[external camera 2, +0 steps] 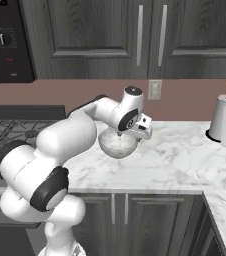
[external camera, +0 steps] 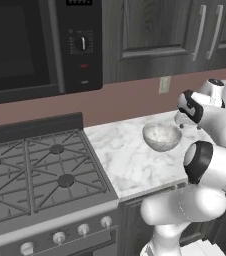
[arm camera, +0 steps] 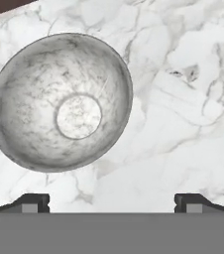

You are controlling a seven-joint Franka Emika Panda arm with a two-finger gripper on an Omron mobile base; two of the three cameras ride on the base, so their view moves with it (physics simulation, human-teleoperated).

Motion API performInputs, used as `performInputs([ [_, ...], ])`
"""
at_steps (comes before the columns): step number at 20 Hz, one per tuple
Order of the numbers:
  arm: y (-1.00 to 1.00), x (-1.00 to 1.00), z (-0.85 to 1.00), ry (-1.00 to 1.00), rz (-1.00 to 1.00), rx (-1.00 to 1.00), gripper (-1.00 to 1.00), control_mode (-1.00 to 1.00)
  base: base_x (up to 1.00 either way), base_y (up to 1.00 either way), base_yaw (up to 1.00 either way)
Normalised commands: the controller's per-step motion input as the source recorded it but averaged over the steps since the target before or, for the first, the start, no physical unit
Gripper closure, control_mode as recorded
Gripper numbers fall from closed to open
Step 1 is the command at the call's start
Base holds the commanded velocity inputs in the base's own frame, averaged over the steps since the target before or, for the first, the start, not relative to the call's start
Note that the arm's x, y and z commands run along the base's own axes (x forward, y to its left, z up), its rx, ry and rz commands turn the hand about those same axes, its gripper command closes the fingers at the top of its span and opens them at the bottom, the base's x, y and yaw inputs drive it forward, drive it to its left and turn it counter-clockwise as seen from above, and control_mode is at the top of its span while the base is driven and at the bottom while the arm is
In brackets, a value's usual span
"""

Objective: Pick the cup and bowl from the counter and place them on the counter next to the sink.

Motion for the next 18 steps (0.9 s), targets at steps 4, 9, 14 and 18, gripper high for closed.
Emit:
performInputs([
  [4, -0.22, 0.21, -0.34, 0.11, 0.0, 0.0, -1.0, -1.0, 0.0, 0.0, 0.0],
  [9, -0.08, 0.15, -0.36, 0.02, 0.0, 0.03, -1.0, -1.0, 0.0, 0.0, 0.0],
  [14, -0.03, 0.08, -0.37, 0.0, 0.0, 0.06, -1.0, -1.0, 0.0, 0.0, 0.0],
  [18, 0.0, 0.05, -0.14, 0.0, 0.0, 0.03, -1.0, -1.0, 0.0, 0.0, 0.0],
])
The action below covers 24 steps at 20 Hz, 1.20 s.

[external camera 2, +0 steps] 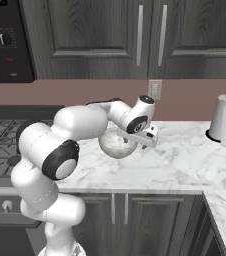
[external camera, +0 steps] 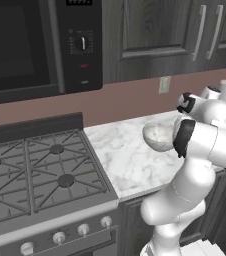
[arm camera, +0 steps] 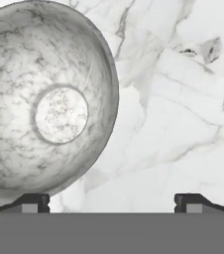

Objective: Pick the cup and bowl from the counter and place them on the counter next to the sink.

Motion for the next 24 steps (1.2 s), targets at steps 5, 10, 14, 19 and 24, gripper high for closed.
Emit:
performInputs([
  [5, 0.0, 0.1, -0.12, 0.0, 0.0, 0.0, -1.0, -1.0, 0.0, 0.0, 0.0],
  [10, 0.0, 0.19, -0.05, 0.0, 0.0, 0.0, -1.0, -1.0, 0.0, 0.0, 0.0],
  [14, 0.0, 0.22, -0.12, 0.0, 0.0, 0.0, -1.0, -1.0, 0.0, 0.0, 0.0],
  [19, 0.0, 0.2, -0.17, 0.0, 0.0, 0.0, -1.0, -1.0, 0.0, 0.0, 0.0],
  [24, 0.03, 0.21, -0.23, 0.0, 0.0, 0.0, -1.0, -1.0, 0.0, 0.0, 0.0],
])
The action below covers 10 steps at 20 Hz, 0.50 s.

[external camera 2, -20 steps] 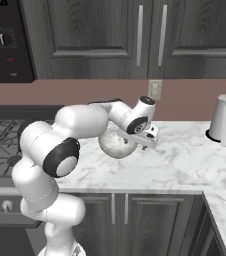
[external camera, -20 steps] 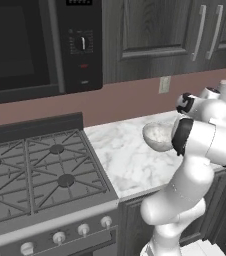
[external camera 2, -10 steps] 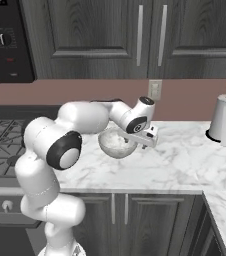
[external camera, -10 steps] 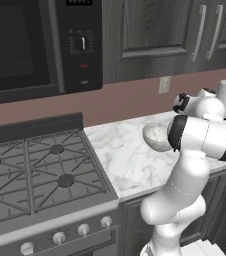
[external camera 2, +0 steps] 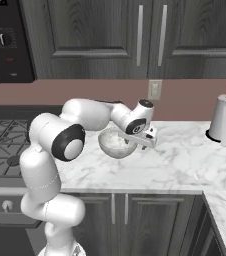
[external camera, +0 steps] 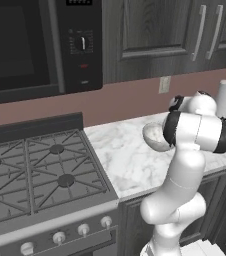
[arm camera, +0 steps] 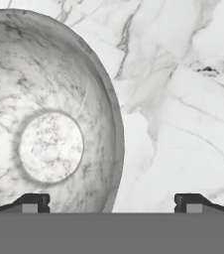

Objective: Pick the cup and bowl from the counter and place them on the counter next to the sink.

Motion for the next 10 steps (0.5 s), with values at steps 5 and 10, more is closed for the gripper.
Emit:
performInputs([
  [5, 0.06, 0.2, -0.25, 0.0, 0.0, 0.0, -1.0, -1.0, 0.0, 0.0, 0.0],
  [10, 0.06, 0.2, -0.25, 0.0, 0.0, 0.0, -1.0, -1.0, 0.0, 0.0, 0.0],
])
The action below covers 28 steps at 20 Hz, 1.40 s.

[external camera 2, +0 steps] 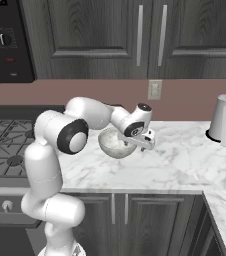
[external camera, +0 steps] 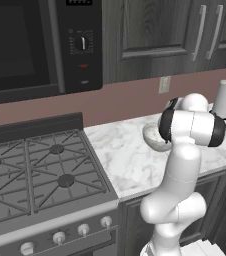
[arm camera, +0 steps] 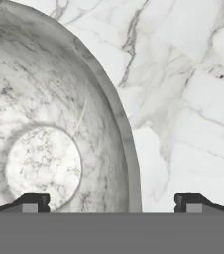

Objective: Pick the cup and bowl from the counter and place them on the counter next to the sink.

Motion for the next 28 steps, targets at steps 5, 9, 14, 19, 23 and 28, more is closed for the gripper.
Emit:
performInputs([
  [5, 0.02, 0.05, -0.1, 0.0, 0.0, 0.0, -1.0, -1.0, 0.0, 0.0, 0.0],
  [9, 0.0, 0.0, 0.0, 0.0, 0.0, 0.0, 1.0, -1.0, 0.0, 0.0, 0.0],
  [14, 0.0, 0.0, 0.0, 0.0, 0.0, 0.0, 1.0, -1.0, 0.0, 0.0, 0.0],
  [19, 0.0, 0.0, 0.0, 0.0, 0.0, 0.0, 1.0, -1.0, 0.0, 0.0, 0.0],
  [23, -0.04, 0.0, 0.02, 0.0, 0.0, 0.0, 1.0, -1.0, 0.0, 0.0, 0.0],
  [28, -0.17, -0.22, 0.27, 0.0, -0.01, 0.01, 1.0, -1.0, 0.0, 0.0, 0.0],
])
